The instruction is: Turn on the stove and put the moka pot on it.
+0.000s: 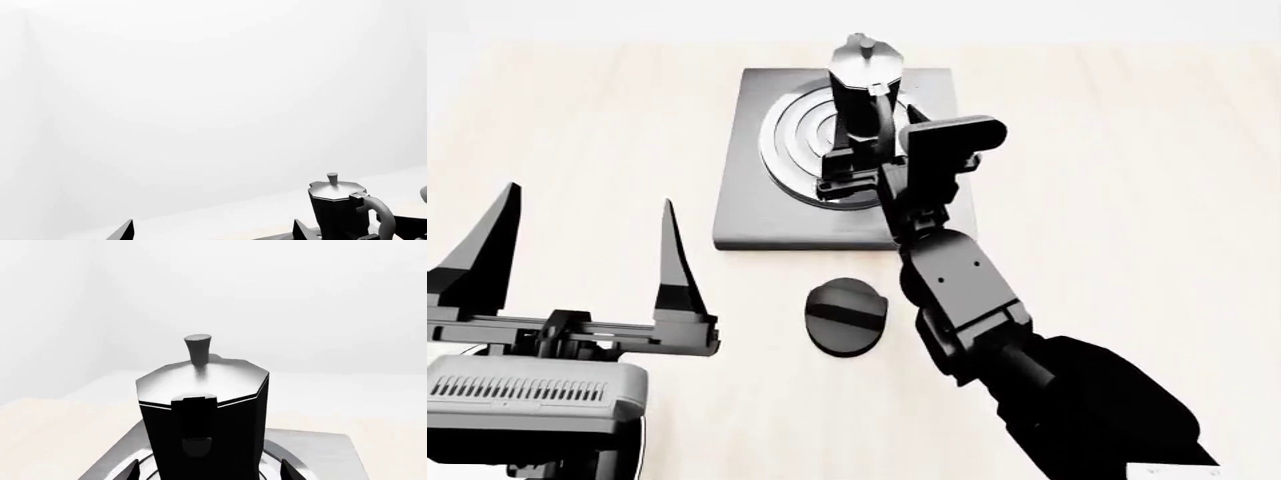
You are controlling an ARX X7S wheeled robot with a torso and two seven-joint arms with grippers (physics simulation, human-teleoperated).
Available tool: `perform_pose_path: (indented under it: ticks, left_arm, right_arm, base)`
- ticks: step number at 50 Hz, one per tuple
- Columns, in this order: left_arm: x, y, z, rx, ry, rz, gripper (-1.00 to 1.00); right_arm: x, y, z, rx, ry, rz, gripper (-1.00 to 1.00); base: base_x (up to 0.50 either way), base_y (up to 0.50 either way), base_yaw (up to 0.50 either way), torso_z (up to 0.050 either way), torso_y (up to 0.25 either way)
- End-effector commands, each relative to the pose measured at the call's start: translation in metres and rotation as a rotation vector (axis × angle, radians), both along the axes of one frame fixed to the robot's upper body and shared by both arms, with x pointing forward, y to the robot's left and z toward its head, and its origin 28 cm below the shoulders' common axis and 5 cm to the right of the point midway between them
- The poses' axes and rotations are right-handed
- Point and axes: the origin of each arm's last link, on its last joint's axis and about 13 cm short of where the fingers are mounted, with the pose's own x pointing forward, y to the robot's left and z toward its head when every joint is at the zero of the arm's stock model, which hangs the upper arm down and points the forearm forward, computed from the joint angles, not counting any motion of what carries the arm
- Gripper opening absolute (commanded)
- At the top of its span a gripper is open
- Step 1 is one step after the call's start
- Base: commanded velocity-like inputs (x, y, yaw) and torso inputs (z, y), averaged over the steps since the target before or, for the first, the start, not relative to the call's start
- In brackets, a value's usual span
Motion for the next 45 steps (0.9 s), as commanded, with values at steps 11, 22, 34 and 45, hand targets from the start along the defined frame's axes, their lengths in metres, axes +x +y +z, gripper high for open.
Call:
perform_pose_path:
  ticks: [11,22,34,45]
  left_arm:
    - [0.002,-0.002,-0.002,-0.001,0.004,-0.007,1.0]
    - [0.001,0.0,-0.001,-0.003,0.001,0.001,1.0]
    - [0.001,0.002,0.008,-0.006,-0.031,0.02,1.0]
    - [-0.006,0.01,0.027,-0.006,-0.095,0.071,1.0]
  right_arm:
    - [-0.013,-0.01,-0.023,0.026,-0.001,0.061,1.0]
    - [-0.044,-0.024,-0.014,0.054,-0.06,0.098,1.0]
    - [-0.098,-0.048,0.022,0.129,-0.185,0.132,1.0]
    - [-0.144,-0.065,0.066,0.216,-0.312,0.144,1.0]
  base:
    - [0.0,0.0,0.0,0.0,0.0]
    - [0.0,0.0,0.0,0.0,0.0]
    - [0.0,0.0,0.0,0.0,0.0]
    - [0.0,0.0,0.0,0.0,0.0]
